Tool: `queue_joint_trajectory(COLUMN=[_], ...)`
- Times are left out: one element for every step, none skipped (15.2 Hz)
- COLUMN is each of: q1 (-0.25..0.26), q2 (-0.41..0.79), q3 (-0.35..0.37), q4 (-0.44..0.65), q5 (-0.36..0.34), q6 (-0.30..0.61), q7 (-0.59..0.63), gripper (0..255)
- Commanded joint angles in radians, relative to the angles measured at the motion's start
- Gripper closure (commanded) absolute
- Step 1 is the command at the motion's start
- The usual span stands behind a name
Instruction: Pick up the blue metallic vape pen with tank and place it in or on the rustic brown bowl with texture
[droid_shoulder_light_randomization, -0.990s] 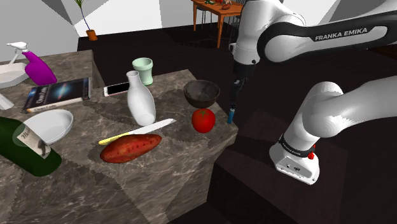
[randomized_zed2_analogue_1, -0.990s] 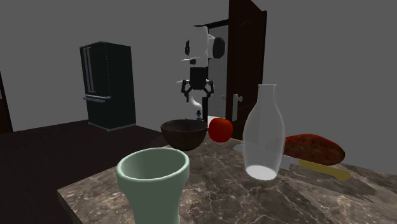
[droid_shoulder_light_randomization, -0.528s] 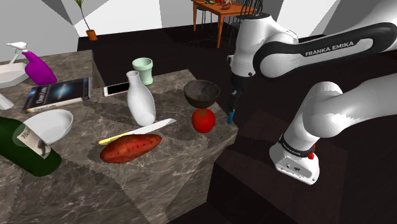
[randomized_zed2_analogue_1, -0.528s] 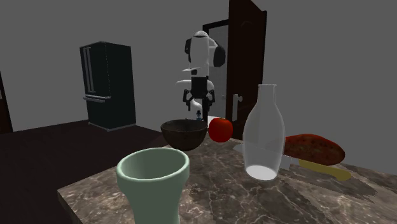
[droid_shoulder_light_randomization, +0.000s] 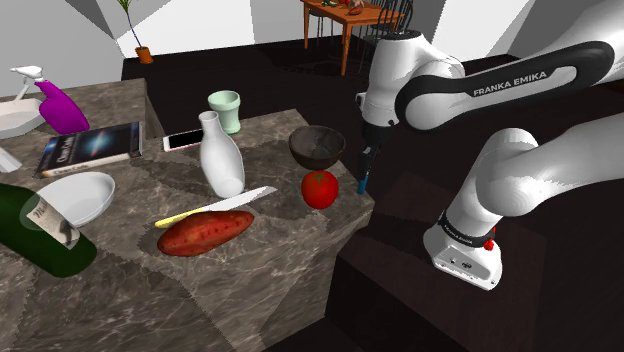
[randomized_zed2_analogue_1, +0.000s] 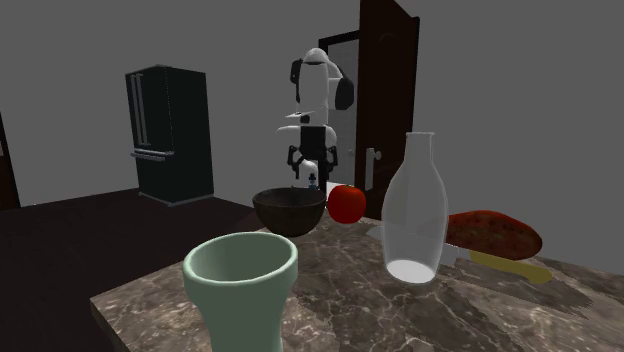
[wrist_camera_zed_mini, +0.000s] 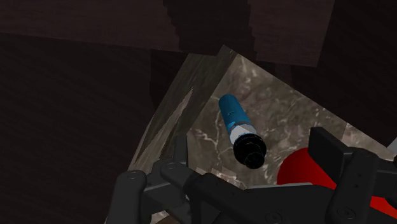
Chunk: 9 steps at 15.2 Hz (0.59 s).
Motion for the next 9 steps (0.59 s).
queue_joint_trajectory(q1=[0.0,0.0,0.0,0.0,0.0,0.0,0.0,0.0,0.0], q2=[0.0,0.0,0.0,0.0,0.0,0.0,0.0,0.0,0.0], q3=[0.0,0.0,0.0,0.0,0.0,0.0,0.0,0.0,0.0], q4=[0.0,0.0,0.0,0.0,0.0,0.0,0.0,0.0,0.0], q5=[0.0,0.0,0.0,0.0,0.0,0.0,0.0,0.0,0.0], q6=[0.0,0.0,0.0,0.001,0.001,0.0,0.0,0.0,0.001], q7=[0.0,0.0,0.0,0.0,0.0,0.0,0.0,0.0,0.0], gripper=[0,255,255,255,255,255,255,255,255])
